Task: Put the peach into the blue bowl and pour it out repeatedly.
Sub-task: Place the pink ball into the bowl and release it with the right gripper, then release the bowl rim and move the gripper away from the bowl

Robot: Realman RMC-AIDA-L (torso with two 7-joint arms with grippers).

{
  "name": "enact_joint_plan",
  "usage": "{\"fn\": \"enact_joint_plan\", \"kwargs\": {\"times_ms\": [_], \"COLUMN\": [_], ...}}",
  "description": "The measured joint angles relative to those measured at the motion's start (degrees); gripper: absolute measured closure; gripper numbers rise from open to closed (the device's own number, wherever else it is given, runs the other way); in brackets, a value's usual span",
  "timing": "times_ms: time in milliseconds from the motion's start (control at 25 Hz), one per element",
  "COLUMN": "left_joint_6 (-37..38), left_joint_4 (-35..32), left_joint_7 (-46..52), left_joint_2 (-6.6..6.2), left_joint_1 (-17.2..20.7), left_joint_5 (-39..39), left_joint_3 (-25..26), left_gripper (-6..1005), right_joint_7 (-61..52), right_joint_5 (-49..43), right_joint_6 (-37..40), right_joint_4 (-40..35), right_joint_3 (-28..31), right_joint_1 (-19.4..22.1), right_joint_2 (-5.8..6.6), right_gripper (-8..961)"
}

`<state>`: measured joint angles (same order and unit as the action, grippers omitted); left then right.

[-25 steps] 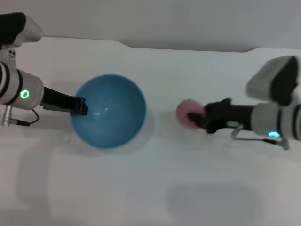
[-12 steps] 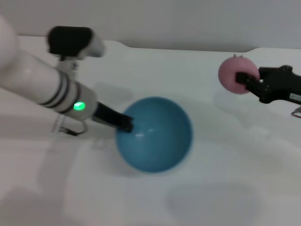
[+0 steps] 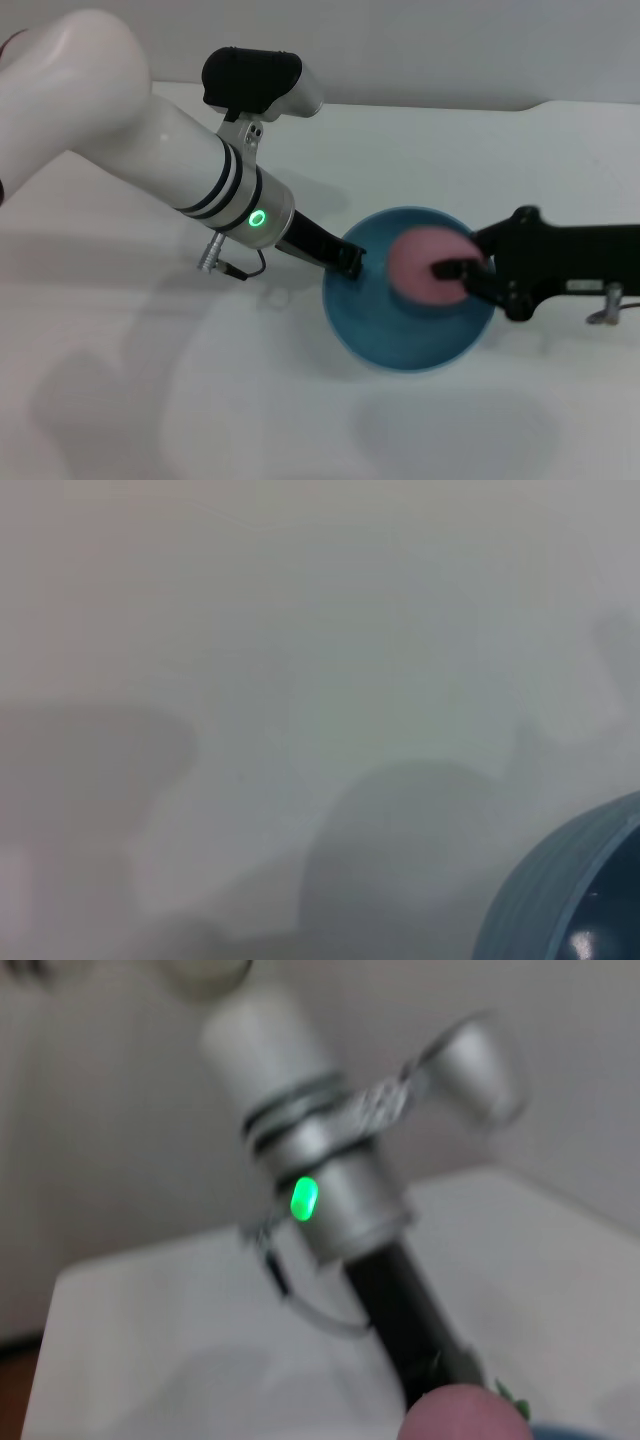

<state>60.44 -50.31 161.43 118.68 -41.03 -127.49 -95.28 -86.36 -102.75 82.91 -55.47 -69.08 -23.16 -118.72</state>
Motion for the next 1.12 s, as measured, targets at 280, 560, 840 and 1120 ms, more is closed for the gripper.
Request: {"fn": "enact_joint_plan", "kwargs": {"times_ms": [280,560,840,1120], "left_joint_6": [-0.13,0.23,1.16,1.53], "left_joint_4": [0.11,0.15,0.15,0.21], "left_joint_7": [0.55,1.15,1.49,1.5], "left_joint_2": [-0.15,-0.25,-0.38,-0.39], "left_joint_1": [0.1,-0.14,-0.17,-0.09], "left_joint_5": [0.6,0.68,0.65,0.3], "left_joint_3": [0.46,0.52,0.5,0.15], "left_gripper": [1001,1001,1000,1000], "right_joint_7": [-0.21,-2.02,-3.65,-3.71], "right_joint_5": [-2.98,-5.1,-7.04,-6.32], "right_joint_6": [-3.16,-1.68,-3.32,-4.76], "right_joint_4": [0.47,0.38,-0.11,-0.91], "right_joint_3": [-3.51,-4.54,-3.66,0.65], "right_joint_1": [-0.95,-2.42,-2.5,-1.56], "right_joint_2": [-0.08,0.27,0.19,0.0], "right_gripper": [863,759,546,355]}}
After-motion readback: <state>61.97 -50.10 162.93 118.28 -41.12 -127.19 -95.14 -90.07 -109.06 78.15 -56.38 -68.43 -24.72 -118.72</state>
